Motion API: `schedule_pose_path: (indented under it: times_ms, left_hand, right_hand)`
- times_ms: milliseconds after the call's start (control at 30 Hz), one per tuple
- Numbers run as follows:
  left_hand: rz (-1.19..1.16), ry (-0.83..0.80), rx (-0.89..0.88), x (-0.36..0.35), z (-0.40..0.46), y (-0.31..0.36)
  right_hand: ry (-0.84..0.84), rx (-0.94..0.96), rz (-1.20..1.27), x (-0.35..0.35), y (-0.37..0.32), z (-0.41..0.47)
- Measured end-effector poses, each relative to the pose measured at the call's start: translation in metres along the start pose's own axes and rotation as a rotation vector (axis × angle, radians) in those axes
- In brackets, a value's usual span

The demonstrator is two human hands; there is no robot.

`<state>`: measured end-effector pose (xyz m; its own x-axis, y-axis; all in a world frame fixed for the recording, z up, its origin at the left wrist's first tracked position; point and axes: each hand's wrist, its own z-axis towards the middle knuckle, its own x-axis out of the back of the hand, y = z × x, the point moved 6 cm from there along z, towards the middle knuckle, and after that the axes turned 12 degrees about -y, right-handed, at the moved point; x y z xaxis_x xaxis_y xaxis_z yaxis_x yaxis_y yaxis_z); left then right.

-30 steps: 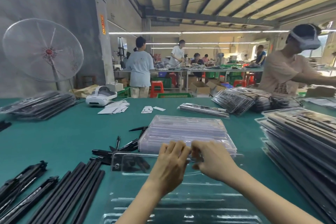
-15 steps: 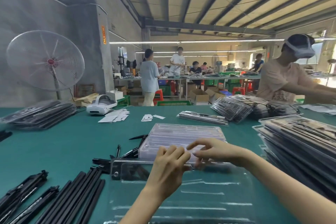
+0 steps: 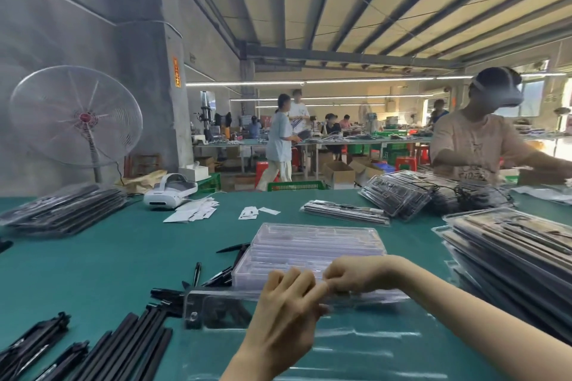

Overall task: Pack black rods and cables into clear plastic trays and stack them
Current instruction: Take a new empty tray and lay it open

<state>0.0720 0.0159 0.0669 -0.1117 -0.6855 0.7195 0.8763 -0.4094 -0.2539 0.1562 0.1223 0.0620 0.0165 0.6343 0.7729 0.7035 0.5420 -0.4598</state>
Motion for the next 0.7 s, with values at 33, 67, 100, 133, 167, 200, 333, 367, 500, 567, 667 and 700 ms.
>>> schedule_pose_path:
  times_ms: [33, 67, 100, 133, 167, 200, 333, 367, 500, 567, 667, 700]
  left_hand:
    - [-0.014, 0.012, -0.017, 0.005, 0.001, 0.002]
    - [-0.03, 0.025, -0.037, 0.009, 0.001, 0.003]
    - [-0.052, 0.025, -0.059, 0.014, 0.002, 0.005]
    - [-0.061, 0.02, -0.09, 0.018, 0.003, 0.007]
    - [-0.064, 0.007, -0.112, 0.022, 0.003, 0.009]
    - [-0.061, 0.01, -0.124, 0.027, 0.003, 0.01]
    - [-0.07, 0.057, -0.128, 0.049, 0.004, 0.015]
    - [-0.056, 0.046, -0.149, 0.052, 0.005, 0.017]
    - [-0.063, -0.087, -0.209, 0.065, 0.019, 0.006]
    - [-0.018, -0.177, -0.211, 0.07, 0.028, -0.003]
    - [0.022, -0.191, -0.23, 0.072, 0.026, 0.002]
    - [0.003, -0.167, -0.223, 0.073, 0.02, 0.01]
  right_hand:
    - [0.008, -0.04, -0.019, 0.004, 0.003, 0.003]
    - [0.03, -0.078, -0.043, 0.009, 0.005, 0.006]
    - [0.05, -0.106, -0.065, 0.015, 0.007, 0.009]
    - [0.059, -0.121, -0.076, 0.019, 0.008, 0.012]
    - [0.056, -0.132, -0.094, 0.023, 0.008, 0.014]
    - [0.043, -0.167, -0.127, 0.027, 0.008, 0.014]
    - [0.23, -0.296, -0.172, 0.063, 0.015, -0.003]
    - [0.295, -0.282, -0.155, 0.074, 0.016, -0.007]
    - [0.287, -0.116, -0.209, 0.091, -0.003, -0.021]
    - [0.224, -0.08, -0.265, 0.09, -0.016, -0.025]
    - [0.299, 0.003, -0.414, 0.102, -0.029, -0.034]
    - [0.342, 0.048, -0.397, 0.109, -0.033, -0.04]
